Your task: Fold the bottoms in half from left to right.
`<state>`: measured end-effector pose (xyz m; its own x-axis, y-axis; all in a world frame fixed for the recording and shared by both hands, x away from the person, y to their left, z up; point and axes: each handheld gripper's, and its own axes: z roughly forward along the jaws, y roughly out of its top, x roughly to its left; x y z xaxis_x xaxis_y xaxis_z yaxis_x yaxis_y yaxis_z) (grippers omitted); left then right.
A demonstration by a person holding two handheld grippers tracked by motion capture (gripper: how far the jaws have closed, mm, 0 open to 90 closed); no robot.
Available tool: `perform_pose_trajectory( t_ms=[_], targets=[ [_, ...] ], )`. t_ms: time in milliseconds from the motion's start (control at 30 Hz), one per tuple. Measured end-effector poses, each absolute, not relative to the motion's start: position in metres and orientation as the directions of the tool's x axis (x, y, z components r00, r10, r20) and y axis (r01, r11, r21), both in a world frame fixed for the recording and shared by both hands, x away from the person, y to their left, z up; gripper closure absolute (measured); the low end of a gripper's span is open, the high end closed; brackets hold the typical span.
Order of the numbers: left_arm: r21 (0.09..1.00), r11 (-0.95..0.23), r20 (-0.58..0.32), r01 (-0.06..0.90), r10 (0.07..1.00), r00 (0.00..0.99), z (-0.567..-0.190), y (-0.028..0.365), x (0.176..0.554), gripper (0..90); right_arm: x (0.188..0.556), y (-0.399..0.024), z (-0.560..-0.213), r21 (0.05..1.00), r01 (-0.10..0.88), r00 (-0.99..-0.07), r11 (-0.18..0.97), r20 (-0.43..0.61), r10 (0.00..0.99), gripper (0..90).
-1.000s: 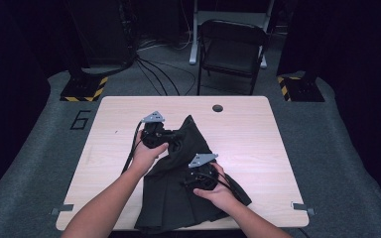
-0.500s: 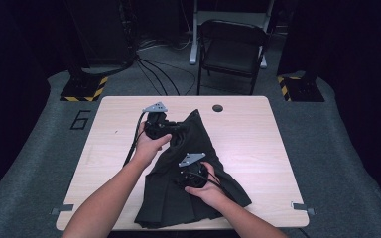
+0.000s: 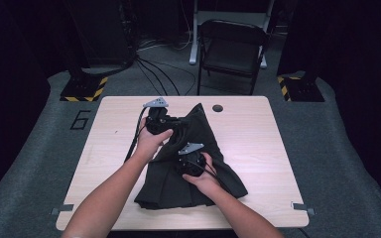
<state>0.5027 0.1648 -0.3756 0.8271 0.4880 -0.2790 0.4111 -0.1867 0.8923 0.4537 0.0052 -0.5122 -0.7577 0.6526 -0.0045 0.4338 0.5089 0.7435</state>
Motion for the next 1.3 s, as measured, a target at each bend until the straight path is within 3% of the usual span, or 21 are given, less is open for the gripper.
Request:
perform_pose_trajectory(
  t_ms=[333, 400, 433, 500, 933, 1300],
  targets=[
    [0.892, -0.186, -0.280, 0.412, 0.489, 0.826, -0.377, 0.167, 0.502, 81.2, 0.461, 0.003, -0.511, 0.753, 0.421, -0.757, 0.505, -0.015, 0.654, 42.2],
    [0.893, -0.187, -0.277, 0.409, 0.489, 0.827, -0.377, 0.168, 0.502, 81.2, 0.460, 0.002, -0.509, 0.749, 0.433, -0.748, 0.501, -0.012, 0.664, 41.5],
    [0.893, -0.189, -0.275, 0.409, 0.491, 0.826, -0.377, 0.168, 0.501, 81.2, 0.455, 0.003, -0.507, 0.725, 0.498, -0.722, 0.476, 0.043, 0.690, 41.6],
    [0.893, -0.190, -0.274, 0.407, 0.489, 0.828, -0.377, 0.169, 0.501, 81.1, 0.455, -0.002, -0.503, 0.741, 0.470, -0.733, 0.480, 0.024, 0.680, 42.8],
    [0.900, -0.200, -0.266, 0.388, 0.453, 0.851, -0.380, 0.170, 0.490, 81.0, 0.426, -0.050, -0.480, 0.770, 0.416, -0.741, 0.484, -0.020, 0.671, 44.3],
    [0.905, -0.241, -0.249, 0.350, 0.367, 0.896, -0.390, 0.178, 0.463, 80.9, 0.414, -0.098, -0.489, 0.738, 0.462, -0.715, 0.492, -0.018, 0.699, 44.3]
  ],
)
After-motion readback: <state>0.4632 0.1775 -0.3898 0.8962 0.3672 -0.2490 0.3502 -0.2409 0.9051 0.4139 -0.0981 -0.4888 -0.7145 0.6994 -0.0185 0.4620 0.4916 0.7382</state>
